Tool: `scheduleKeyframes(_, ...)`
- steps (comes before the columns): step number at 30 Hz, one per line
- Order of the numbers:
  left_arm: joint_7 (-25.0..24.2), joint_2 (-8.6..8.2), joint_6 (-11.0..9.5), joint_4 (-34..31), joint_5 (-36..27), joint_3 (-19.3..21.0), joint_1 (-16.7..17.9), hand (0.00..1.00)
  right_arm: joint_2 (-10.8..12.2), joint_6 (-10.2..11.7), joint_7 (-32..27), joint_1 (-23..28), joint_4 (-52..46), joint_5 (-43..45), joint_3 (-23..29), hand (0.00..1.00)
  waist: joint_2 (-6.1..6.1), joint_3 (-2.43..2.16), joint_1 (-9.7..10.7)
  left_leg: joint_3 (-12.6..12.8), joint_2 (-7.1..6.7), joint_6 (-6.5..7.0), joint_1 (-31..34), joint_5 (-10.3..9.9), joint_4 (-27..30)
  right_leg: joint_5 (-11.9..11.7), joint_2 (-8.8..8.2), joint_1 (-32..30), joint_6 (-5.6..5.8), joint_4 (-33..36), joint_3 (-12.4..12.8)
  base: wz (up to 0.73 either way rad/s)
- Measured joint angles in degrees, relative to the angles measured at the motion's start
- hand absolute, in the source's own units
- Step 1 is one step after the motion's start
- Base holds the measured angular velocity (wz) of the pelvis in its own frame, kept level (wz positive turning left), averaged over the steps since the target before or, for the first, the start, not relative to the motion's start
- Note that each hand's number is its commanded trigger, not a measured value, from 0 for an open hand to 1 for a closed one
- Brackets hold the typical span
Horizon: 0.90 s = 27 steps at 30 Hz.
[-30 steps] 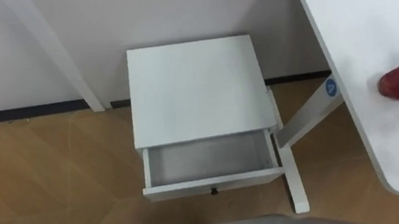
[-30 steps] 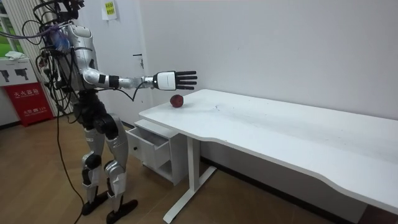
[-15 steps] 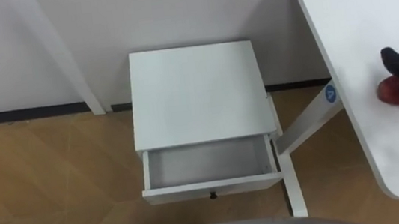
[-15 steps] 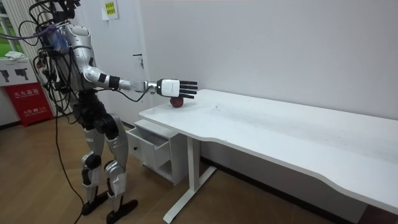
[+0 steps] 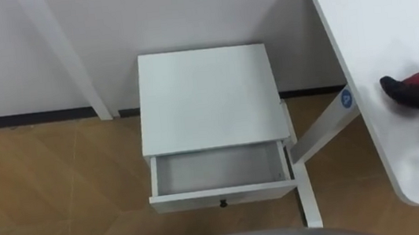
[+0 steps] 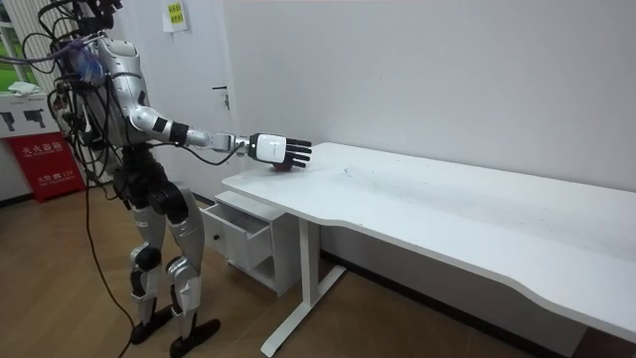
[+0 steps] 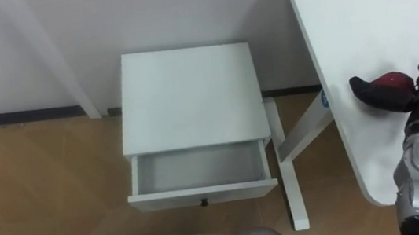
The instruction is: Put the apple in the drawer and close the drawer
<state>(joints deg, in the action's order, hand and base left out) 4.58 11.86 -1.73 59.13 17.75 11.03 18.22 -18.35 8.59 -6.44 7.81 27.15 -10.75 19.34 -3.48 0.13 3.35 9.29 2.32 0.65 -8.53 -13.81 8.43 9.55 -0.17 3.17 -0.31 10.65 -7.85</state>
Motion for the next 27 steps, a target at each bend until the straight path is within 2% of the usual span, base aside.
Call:
scheduleKeyframes(13, -0.15, 0.14, 0.16, 0.63, 0.51, 0.09, -0.4, 0.0, -0.29, 0.06, 2.42, -1.01, 3.93, 3.63, 0.0, 0.0, -0.22, -0.02, -0.24, -0.08, 0.04, 0.0, -0.16, 0.0, 0.01, 0.0, 0.04, 0.32, -0.01, -0.08, -0.15, 0.0)
scheduleKeyframes(15, -0.15, 0.22, 0.16, 0.65, 0.5, 0.09, -0.45, 0.0, -0.29, 0.11, 2.51, -1.02, 4.29, 4.58, -0.01, 0.0, -0.01, 0.16, -0.28, -0.22, 0.03, 0.0, -0.2, 0.0, 0.12, 0.0, 0.02, 0.55, -0.01, -0.15, -0.28, 0.05)
scheduleKeyframes(20, -0.15, 0.22, 0.15, 1.59, 0.51, 0.08, -0.92, 0.0, -0.56, 0.64, 4.11, -1.6, 5.94, 7.77, 0.0, 0.0, -0.17, 0.07, -0.41, -0.31, 0.0, 0.0, -0.17, 0.0, 0.38, -0.03, -0.01, 0.64, -0.05, -0.12, -0.21, 0.0)
scheduleKeyframes(21, -0.15, 0.22, 0.15, 1.67, 0.51, 0.08, -0.91, 0.0, -0.61, 0.64, 4.19, -1.6, 5.94, 8.17, 0.0, 0.11, -0.16, 0.07, -0.36, -0.35, -0.01, 0.0, -0.15, 0.0, 0.38, -0.03, -0.07, 0.65, -0.05, -0.13, -0.17, 0.0)
scheduleKeyframes(22, -0.14, 0.22, 0.15, 1.7, 0.52, 0.08, -0.91, 0.0, -0.69, 0.64, 4.52, -1.6, 5.96, 8.75, 0.0, 0.98, -0.19, 0.06, -0.34, -0.42, -0.01, 0.0, -0.13, 0.0, 0.38, -0.03, -0.38, 0.65, -0.04, -0.14, -0.18, 0.0)
scheduleKeyframes(27, -0.14, 0.32, 0.15, 1.69, 0.59, 0.07, -0.88, 0.0, -1.84, 0.91, 4.64, -1.69, 7.48, 9.73, 0.06, 1.0, -0.62, -0.16, -0.36, -0.6, -0.05, 0.0, -0.13, 0.0, 0.46, -0.02, -0.41, 0.75, -0.04, -0.13, -0.2, 0.0)
